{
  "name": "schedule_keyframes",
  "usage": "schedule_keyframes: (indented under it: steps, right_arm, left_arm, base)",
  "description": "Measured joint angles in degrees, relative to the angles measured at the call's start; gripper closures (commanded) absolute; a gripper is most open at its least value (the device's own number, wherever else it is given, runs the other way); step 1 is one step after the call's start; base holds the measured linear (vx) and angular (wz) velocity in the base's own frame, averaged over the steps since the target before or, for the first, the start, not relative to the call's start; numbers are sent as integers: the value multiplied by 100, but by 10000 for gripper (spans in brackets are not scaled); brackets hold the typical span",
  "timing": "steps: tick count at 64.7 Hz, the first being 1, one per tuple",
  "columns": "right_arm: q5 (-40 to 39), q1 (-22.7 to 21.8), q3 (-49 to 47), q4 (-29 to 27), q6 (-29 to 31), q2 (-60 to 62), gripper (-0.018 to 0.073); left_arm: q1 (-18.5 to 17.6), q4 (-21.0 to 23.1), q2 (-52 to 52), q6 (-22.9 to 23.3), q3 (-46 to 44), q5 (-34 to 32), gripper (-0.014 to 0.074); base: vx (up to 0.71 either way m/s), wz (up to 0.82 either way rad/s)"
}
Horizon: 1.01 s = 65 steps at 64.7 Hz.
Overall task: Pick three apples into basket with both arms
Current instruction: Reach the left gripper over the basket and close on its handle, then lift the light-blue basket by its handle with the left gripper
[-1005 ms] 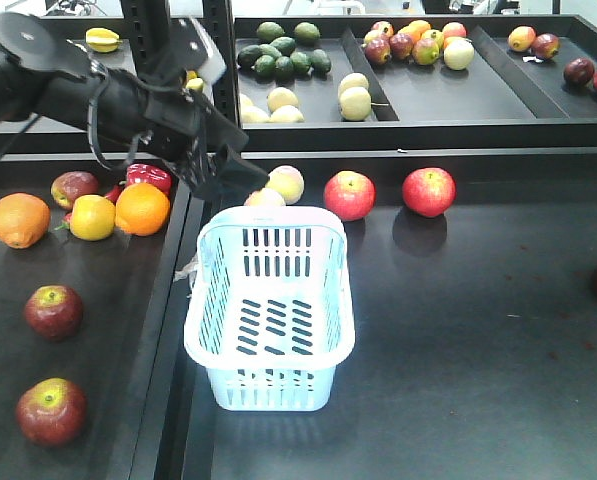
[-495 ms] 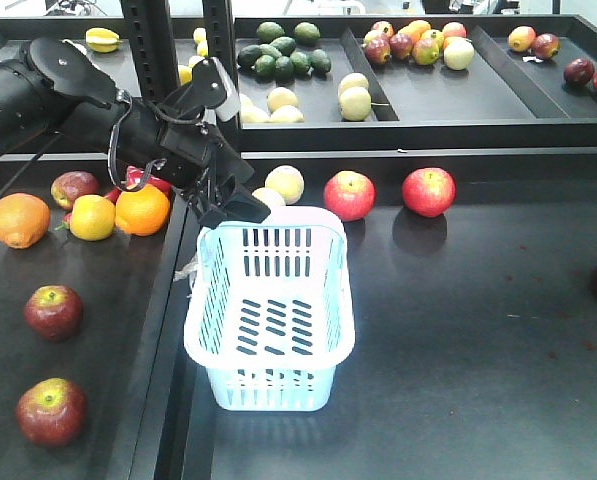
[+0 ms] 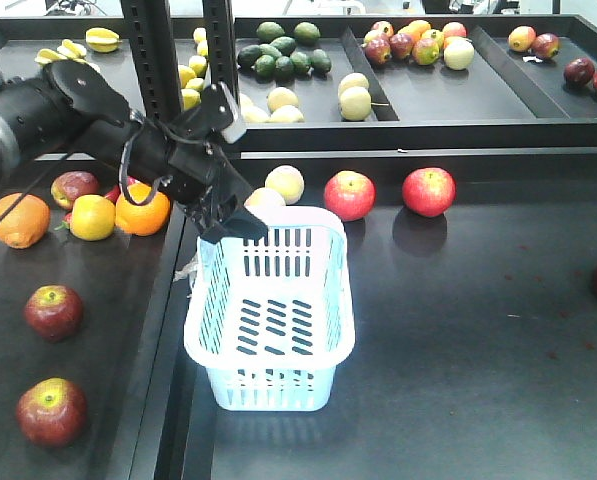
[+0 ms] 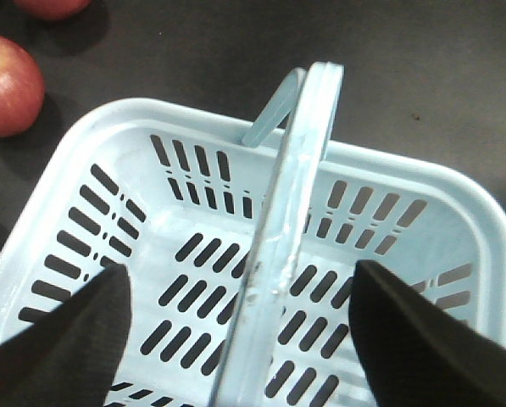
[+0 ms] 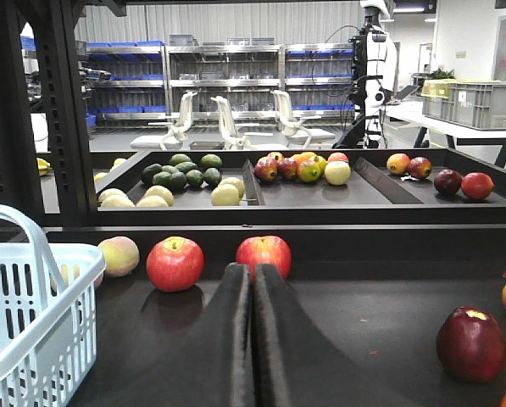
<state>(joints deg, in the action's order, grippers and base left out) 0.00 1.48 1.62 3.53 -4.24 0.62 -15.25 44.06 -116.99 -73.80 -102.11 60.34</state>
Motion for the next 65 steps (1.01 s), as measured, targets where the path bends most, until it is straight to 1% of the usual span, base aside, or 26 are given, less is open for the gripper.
schedule_keyframes:
  steps: [19,24,29,36,47,54,65]
  right_arm:
    - [0,0,0,0,0,0,564]
    - [0,0,0,0,0,0,564]
    - [0,0,0,0,0,0,564]
    - [0,0,0,0,0,0,564]
    - [0,0,0,0,0,0,564]
    - [0,0,0,0,0,0,564]
    - [0,0,0,0,0,0,564]
  left_arm:
    - [0,-26,-344,-42,0,-163,76]
    - [0,-62,-413,-42,0,-207,92]
    - [0,-95,-466,-42,0,-212,130]
    - [0,-108,-486,-42,0,-289,225]
    - [0,-103,-486,-42,0,-336,468]
    - [0,-119,-486,-18,0,-290,601]
    - [0,-10,-481,52,0,-30,604]
  base:
    - [0,0]
    - [0,0]
    - [0,0]
    - [0,0]
    - [0,0]
    - [0,0]
    - [0,0]
